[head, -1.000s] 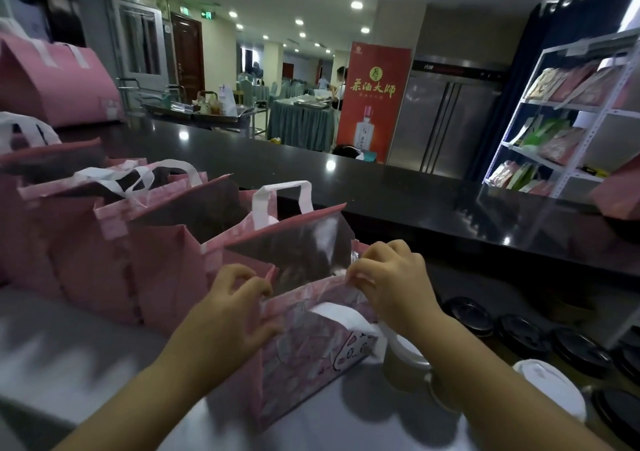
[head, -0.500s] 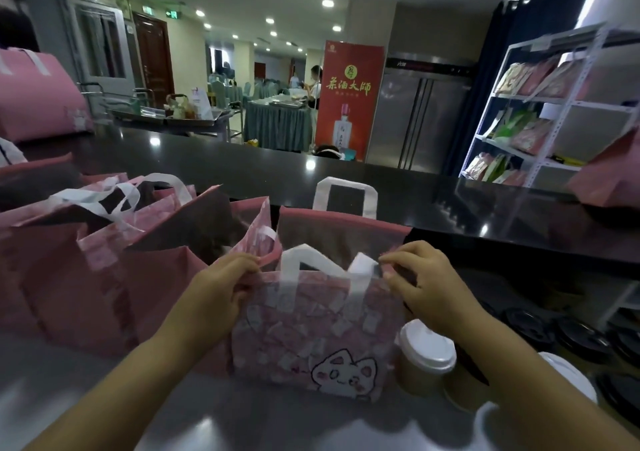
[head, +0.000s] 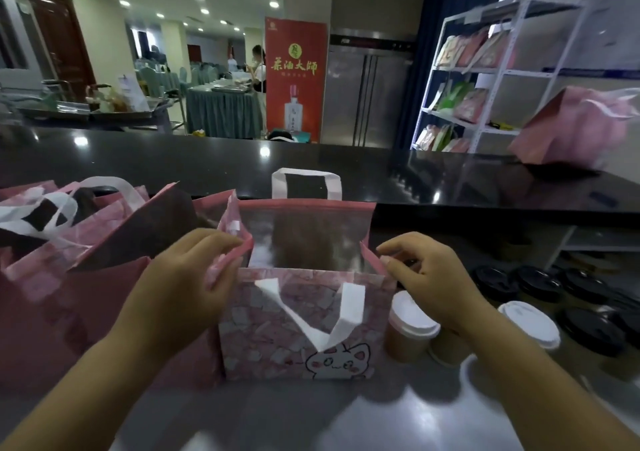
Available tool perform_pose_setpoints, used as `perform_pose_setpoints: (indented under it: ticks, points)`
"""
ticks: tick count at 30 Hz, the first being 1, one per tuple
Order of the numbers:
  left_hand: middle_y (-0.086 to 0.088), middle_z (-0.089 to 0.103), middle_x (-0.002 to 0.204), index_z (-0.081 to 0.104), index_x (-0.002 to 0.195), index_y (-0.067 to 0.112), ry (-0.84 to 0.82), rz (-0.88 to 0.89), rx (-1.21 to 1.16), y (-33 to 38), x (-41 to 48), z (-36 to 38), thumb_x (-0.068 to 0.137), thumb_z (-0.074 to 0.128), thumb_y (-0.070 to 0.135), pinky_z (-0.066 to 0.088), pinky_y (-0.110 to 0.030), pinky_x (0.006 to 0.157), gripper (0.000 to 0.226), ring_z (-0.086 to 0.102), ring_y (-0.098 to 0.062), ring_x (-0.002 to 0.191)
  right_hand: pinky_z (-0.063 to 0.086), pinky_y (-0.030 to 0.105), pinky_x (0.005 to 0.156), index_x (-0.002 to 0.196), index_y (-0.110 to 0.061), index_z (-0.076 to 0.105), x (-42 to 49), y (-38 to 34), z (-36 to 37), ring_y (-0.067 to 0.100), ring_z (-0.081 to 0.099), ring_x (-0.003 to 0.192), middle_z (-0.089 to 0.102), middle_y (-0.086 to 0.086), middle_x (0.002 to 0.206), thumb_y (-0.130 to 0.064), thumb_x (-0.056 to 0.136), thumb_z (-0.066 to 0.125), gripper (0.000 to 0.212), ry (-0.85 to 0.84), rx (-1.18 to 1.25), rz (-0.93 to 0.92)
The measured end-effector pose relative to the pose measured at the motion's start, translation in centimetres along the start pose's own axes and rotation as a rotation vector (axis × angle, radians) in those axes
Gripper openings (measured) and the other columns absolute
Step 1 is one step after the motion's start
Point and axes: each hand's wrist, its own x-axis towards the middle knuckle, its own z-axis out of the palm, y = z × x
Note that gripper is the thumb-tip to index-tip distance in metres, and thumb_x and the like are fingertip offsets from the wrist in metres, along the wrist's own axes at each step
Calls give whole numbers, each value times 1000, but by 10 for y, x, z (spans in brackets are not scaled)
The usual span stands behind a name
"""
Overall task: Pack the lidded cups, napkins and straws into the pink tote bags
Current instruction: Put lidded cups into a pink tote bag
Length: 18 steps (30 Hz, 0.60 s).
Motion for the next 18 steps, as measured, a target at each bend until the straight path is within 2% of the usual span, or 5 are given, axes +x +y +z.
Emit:
perform_pose_setpoints:
  ticks: [3, 6, 9, 14, 18]
  points:
    - [-8, 68, 83, 68, 91, 3, -44, 27, -17, 11, 18, -2, 74, 70, 8, 52, -27, 60, 18, 61, -16, 65, 45, 10, 68, 93, -21, 69, -9, 12, -13, 0, 60, 81, 65, -14, 87, -15, 85, 67, 11, 52, -32, 22]
    - [-6, 69, 80, 68, 92, 5, -124, 52, -11, 22, 38, 9, 72, 73, 10, 52, -27, 60, 20, 60, -13, 64, 48, 20, 71, 96, -23, 68, -15, 32, -24, 4, 61, 82, 65, -12, 89, -21, 85, 66, 11, -11, -143, 87]
    - [6, 67, 82, 67, 95, 16, -200, 78, -1, 32, 57, 25, 77, 66, 27, 55, -42, 77, 21, 60, -3, 69, 48, 32, 80, 112, -28, 62, -13, 55, -30, 13, 58, 96, 59, -10, 105, -39, 85, 63, 29, -282, -383, 183]
    - [19, 62, 84, 64, 98, 29, -358, 88, 8, 48, 80, 45, 76, 55, 46, 50, -15, 67, 29, 57, 7, 75, 41, 39, 94, 138, -28, 34, -7, 88, -17, 25, 40, 120, 41, 0, 133, -56, 77, 62, 73, -646, -615, 174]
    - [18, 64, 92, 62, 100, 34, -449, 77, 67, 56, 86, 55, 77, 58, 47, 52, -21, 71, 27, 58, 4, 80, 32, 49, 99, 143, -29, 20, -6, 106, -1, 30, 31, 123, 36, 6, 138, -59, 75, 61, 84, -766, -657, 122]
